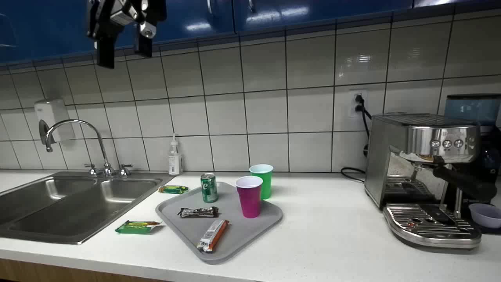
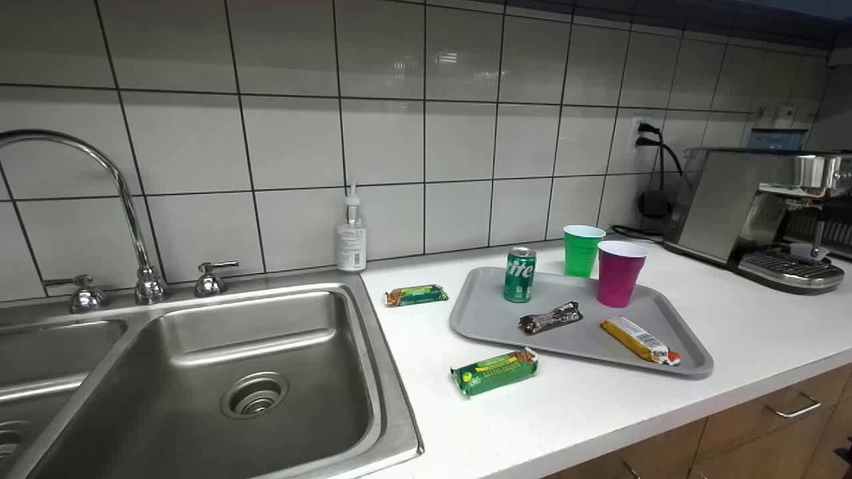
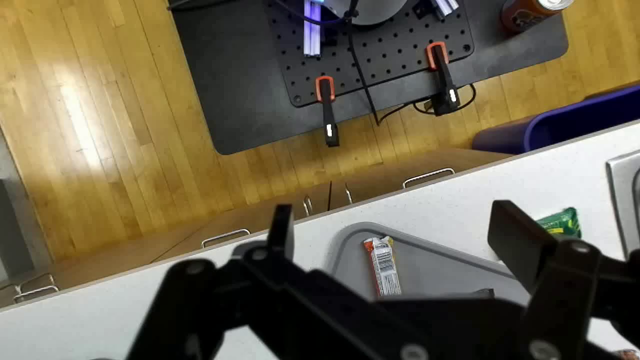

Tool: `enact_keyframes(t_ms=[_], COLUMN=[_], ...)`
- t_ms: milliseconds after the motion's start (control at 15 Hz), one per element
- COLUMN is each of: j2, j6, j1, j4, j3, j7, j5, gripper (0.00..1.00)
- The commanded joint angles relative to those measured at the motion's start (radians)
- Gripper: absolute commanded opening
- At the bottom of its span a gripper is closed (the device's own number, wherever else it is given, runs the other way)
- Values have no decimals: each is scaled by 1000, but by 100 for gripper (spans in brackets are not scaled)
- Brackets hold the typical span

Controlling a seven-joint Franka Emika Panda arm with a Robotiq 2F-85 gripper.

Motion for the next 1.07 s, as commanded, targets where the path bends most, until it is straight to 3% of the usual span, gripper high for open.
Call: enact_keyframes(t_ms=[0,267,1000], j2=[1,2,22], j6=[-2,0,174], j1=[4,5,4], j4=[2,-5,-170], j3=[-3,2,52], j7=[2,6,86], j5=[-1,-3,-7], gripper=[100,100,100])
